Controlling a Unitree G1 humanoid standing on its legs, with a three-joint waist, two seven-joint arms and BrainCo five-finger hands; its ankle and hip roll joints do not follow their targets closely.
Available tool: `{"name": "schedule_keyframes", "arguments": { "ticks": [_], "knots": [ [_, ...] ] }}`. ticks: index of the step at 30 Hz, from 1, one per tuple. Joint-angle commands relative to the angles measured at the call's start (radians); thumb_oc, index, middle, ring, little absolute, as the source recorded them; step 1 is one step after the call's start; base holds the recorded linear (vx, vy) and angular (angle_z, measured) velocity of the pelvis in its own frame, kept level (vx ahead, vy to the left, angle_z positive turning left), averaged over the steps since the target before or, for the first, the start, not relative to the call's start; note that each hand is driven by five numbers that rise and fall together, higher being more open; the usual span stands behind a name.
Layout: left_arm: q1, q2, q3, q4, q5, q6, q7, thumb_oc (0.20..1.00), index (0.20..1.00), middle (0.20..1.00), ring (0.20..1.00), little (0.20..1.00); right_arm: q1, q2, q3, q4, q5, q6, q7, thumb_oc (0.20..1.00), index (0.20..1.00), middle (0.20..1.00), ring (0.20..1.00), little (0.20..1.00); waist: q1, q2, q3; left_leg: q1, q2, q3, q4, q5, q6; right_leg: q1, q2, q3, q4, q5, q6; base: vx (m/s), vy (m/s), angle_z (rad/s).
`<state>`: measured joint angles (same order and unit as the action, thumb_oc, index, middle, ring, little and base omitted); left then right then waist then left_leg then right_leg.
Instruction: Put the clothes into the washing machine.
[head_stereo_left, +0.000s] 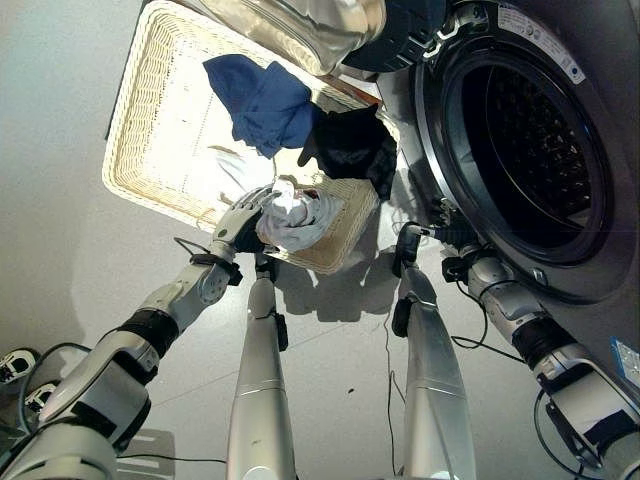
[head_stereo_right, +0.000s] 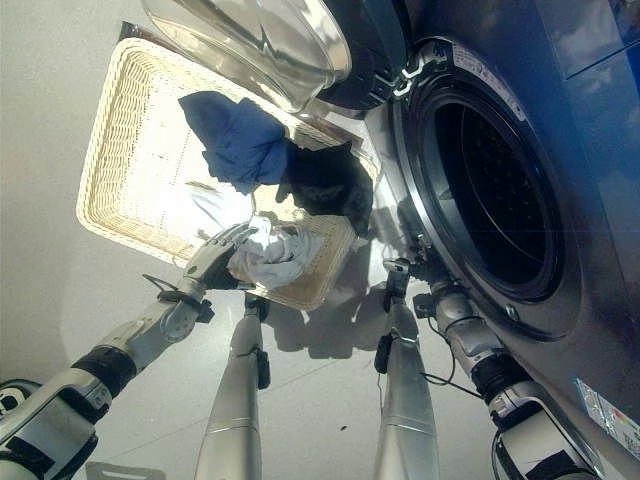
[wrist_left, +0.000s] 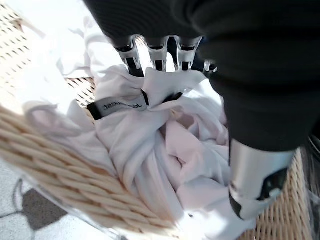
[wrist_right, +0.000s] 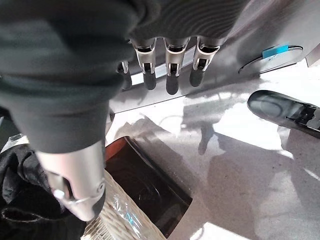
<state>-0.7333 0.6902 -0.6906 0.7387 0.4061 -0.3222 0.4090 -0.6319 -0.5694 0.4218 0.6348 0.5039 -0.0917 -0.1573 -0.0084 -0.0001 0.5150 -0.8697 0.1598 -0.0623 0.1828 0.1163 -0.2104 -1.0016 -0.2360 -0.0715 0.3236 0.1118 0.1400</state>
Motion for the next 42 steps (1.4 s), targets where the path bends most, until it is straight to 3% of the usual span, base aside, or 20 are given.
{"name": "schedule_keyframes", "arguments": {
  "ticks": [1, 5, 9, 12, 13, 18, 19, 24, 29, 34, 35, 42],
  "knots": [
    [0.018, 0.006, -0.034, -0.021, -0.029, 0.036, -0.096, 1.000, 1.000, 1.000, 1.000, 1.000, 0.007, -0.044, -0.015, -0.035, 0.022, -0.038, 0.018, 1.000, 1.000, 1.000, 1.000, 1.000, 0.015, 0.003, 0.005, -0.050, -0.086, -0.015, 0.070, -0.010, 0.093, -0.022, 0.041, -0.017, -0.003, 0.083, 0.062, 0.00, 0.000, 0.00],
    [0.011, 0.005, -0.042, -0.007, -0.028, 0.057, -0.100, 1.000, 1.000, 1.000, 1.000, 1.000, -0.003, -0.047, -0.009, -0.028, 0.027, -0.037, 0.020, 1.000, 1.000, 1.000, 1.000, 1.000, 0.014, 0.003, 0.005, -0.050, -0.085, -0.012, 0.070, -0.008, 0.092, -0.022, 0.043, -0.016, -0.003, 0.083, 0.062, 0.00, 0.000, 0.00],
    [-0.035, -0.014, -0.068, 0.061, -0.012, 0.156, 0.015, 1.000, 1.000, 1.000, 1.000, 1.000, -0.041, -0.041, 0.015, 0.010, 0.038, -0.044, 0.018, 1.000, 1.000, 1.000, 1.000, 1.000, 0.010, -0.002, 0.005, -0.059, -0.087, -0.010, 0.072, -0.003, 0.091, -0.026, 0.051, -0.013, -0.005, 0.084, 0.060, 0.00, 0.000, 0.00],
    [-0.045, -0.025, -0.064, 0.081, -0.003, 0.174, 0.068, 1.000, 1.000, 1.000, 1.000, 1.000, -0.046, -0.034, 0.017, 0.013, 0.036, -0.043, 0.015, 1.000, 1.000, 1.000, 1.000, 1.000, 0.009, -0.004, 0.005, -0.062, -0.088, -0.011, 0.072, -0.002, 0.091, -0.028, 0.053, -0.012, -0.004, 0.083, 0.059, 0.00, 0.000, 0.00],
    [-0.057, -0.039, -0.056, 0.101, 0.009, 0.195, 0.126, 1.000, 1.000, 1.000, 1.000, 1.000, -0.054, -0.028, 0.020, 0.018, 0.037, -0.047, 0.014, 1.000, 1.000, 1.000, 1.000, 1.000, 0.007, -0.008, 0.005, -0.063, -0.089, -0.011, 0.070, -0.001, 0.091, -0.028, 0.055, -0.013, -0.008, 0.083, 0.057, 0.00, 0.000, 0.00],
    [-0.064, -0.075, -0.037, 0.121, 0.022, 0.204, 0.241, 1.000, 1.000, 1.000, 1.000, 1.000, -0.058, -0.010, 0.024, 0.015, 0.032, -0.044, 0.003, 1.000, 1.000, 1.000, 1.000, 1.000, 0.008, -0.017, 0.005, -0.066, -0.091, -0.013, 0.070, 0.001, 0.090, -0.026, 0.057, -0.018, -0.010, 0.084, 0.056, 0.00, -0.006, 0.00],
    [-0.069, -0.095, -0.025, 0.124, 0.032, 0.211, 0.301, 1.000, 1.000, 1.000, 1.000, 1.000, -0.060, 0.000, 0.024, 0.014, 0.032, -0.044, 0.000, 1.000, 1.000, 1.000, 1.000, 1.000, 0.007, -0.023, 0.005, -0.064, -0.093, -0.014, 0.069, 0.000, 0.091, -0.024, 0.059, -0.020, -0.013, 0.086, 0.056, 0.00, 0.000, 0.00],
    [-0.071, -0.128, 0.001, 0.140, 0.032, 0.212, 0.391, 1.000, 1.000, 1.000, 1.000, 1.000, -0.060, 0.020, 0.022, 0.029, 0.032, -0.055, -0.001, 1.000, 1.000, 1.000, 1.000, 1.000, 0.011, -0.034, 0.005, -0.062, -0.097, -0.023, 0.073, -0.002, 0.092, -0.016, 0.057, -0.028, -0.013, 0.088, 0.058, 0.00, -0.030, 0.00],
    [-0.066, -0.164, 0.010, 0.149, 0.066, 0.210, 0.364, 1.000, 1.000, 1.000, 1.000, 1.000, -0.058, 0.044, 0.019, 0.026, 0.029, -0.060, -0.010, 1.000, 1.000, 1.000, 1.000, 1.000, 0.012, -0.046, 0.005, -0.061, -0.101, -0.030, 0.074, -0.005, 0.094, -0.011, 0.057, -0.036, -0.016, 0.093, 0.060, 0.00, -0.046, 0.03],
    [-0.078, -0.188, -0.022, 0.183, 0.099, 0.264, 0.298, 1.000, 1.000, 1.000, 1.000, 1.000, -0.067, 0.054, 0.023, 0.029, 0.037, -0.057, -0.012, 1.000, 1.000, 1.000, 1.000, 1.000, 0.008, -0.056, 0.005, -0.056, -0.103, -0.030, 0.074, -0.006, 0.099, -0.008, 0.060, -0.039, -0.015, 0.097, 0.062, 0.00, -0.020, 0.01],
    [-0.084, -0.193, -0.044, 0.212, 0.123, 0.284, 0.257, 0.200, 0.200, 0.200, 0.200, 0.200, -0.071, 0.062, 0.027, 0.036, 0.034, -0.062, -0.013, 1.000, 1.000, 1.000, 1.000, 1.000, 0.005, -0.058, 0.005, -0.058, -0.103, -0.029, 0.078, -0.007, 0.100, -0.008, 0.059, -0.040, -0.017, 0.100, 0.062, 0.00, 0.000, 0.00],
    [-0.088, -0.211, -0.095, 0.273, 0.100, 0.308, 0.163, 0.200, 0.200, 0.200, 0.200, 0.200, -0.087, 0.073, 0.046, 0.063, 0.039, -0.084, -0.009, 1.000, 1.000, 1.000, 1.000, 1.000, -0.003, -0.063, 0.005, -0.054, -0.102, -0.024, 0.075, -0.007, 0.104, -0.007, 0.068, -0.037, -0.023, 0.106, 0.062, 0.00, 0.000, 0.00]
  ]
}}
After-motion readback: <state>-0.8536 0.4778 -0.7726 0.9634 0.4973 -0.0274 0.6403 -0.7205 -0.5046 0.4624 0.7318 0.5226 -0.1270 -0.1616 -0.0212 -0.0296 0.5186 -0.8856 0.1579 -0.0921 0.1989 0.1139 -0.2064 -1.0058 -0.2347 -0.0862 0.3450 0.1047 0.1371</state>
